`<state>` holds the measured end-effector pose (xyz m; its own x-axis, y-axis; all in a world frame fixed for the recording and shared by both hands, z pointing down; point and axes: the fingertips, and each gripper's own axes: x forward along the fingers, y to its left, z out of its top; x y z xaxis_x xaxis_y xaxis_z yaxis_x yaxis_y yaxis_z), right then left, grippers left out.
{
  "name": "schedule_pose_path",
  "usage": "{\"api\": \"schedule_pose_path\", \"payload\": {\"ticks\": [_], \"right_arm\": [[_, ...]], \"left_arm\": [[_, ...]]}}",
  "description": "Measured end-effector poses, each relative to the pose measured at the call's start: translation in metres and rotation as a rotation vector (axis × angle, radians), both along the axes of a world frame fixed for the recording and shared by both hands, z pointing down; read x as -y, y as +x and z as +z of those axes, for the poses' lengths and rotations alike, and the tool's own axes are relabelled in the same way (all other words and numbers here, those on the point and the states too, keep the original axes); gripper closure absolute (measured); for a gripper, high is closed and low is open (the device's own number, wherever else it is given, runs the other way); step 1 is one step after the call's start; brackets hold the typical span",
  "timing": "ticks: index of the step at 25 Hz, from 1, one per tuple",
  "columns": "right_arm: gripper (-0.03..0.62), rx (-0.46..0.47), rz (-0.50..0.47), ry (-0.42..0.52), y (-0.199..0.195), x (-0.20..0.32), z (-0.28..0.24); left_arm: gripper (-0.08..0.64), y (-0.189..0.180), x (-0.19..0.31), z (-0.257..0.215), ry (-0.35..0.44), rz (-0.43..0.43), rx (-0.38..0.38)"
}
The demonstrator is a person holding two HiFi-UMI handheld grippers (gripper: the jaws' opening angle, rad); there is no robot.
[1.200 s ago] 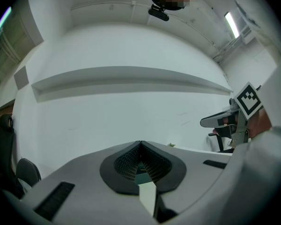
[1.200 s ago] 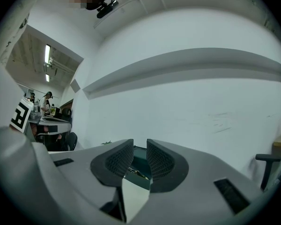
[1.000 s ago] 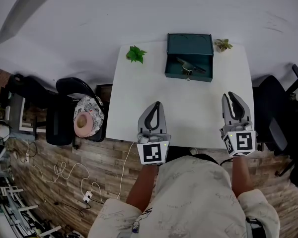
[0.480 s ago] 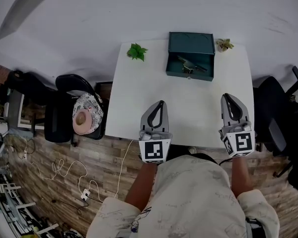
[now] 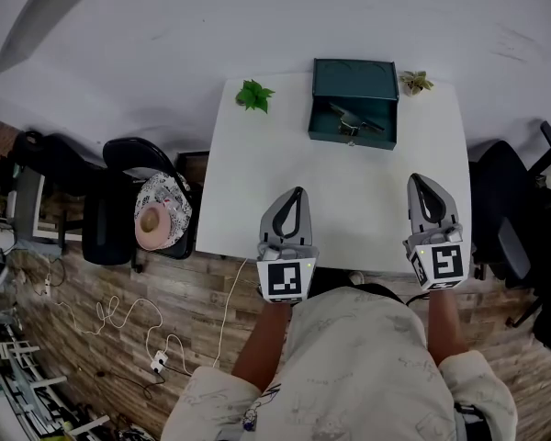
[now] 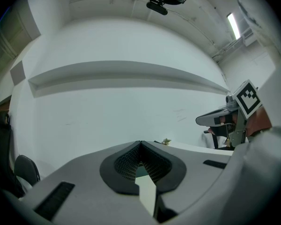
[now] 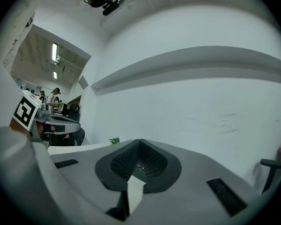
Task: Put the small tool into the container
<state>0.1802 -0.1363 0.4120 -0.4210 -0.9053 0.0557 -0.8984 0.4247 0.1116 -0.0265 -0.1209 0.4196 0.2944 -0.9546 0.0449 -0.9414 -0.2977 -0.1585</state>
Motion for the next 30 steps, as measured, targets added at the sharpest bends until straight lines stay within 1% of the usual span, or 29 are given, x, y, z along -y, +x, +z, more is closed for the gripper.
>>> {"api": "schedule_pose_path", "payload": {"ticks": [5, 8, 11, 13, 16, 22, 25, 27, 30], "right_arm": [[0.578, -0.013, 0.015, -0.006, 0.0018, -0.0007, 0.0017], [0.578, -0.023, 0.024, -0.012, 0.0032, -0.0006, 0.0037], [0.578, -0.032, 0.024, -0.012, 0.0031, -0.0003, 0.0034], [0.578, -0.033, 0.024, -0.013, 0.0031, 0.0001, 0.0032], [0.578, -0.039, 0.03, -0.019, 0.0042, 0.0, 0.0046], [0.578, -0.049, 0.046, -0.027, 0.0061, -0.0003, 0.0069], [0.578, -0.049, 0.047, -0.026, 0.0072, -0.0012, 0.0065], [0.578, -0.049, 0.049, -0.024, 0.0081, -0.0013, 0.006], [0.578, -0.05, 0.052, -0.022, 0.0086, -0.0008, 0.0054]], "left_arm": [[0.554, 0.0001, -0.0009, 0.0004, -0.004, 0.002, 0.002], [0.554, -0.0008, -0.0029, 0.0055, -0.036, -0.003, -0.005], [0.554, -0.0008, -0.0014, 0.0002, -0.002, 0.001, 0.0], [0.554, -0.0005, -0.0009, -0.0012, 0.006, 0.001, -0.001], [0.554, 0.0004, -0.0017, -0.0007, 0.005, 0.002, 0.002], [0.554, -0.0007, -0.0039, 0.0039, -0.024, -0.003, -0.005], [0.554, 0.0005, -0.004, 0.0028, -0.018, 0.001, -0.003], [0.554, 0.0005, -0.0044, 0.0044, -0.028, -0.001, -0.003], [0.554, 0.0005, -0.0033, 0.0021, -0.014, 0.001, 0.0]]}}
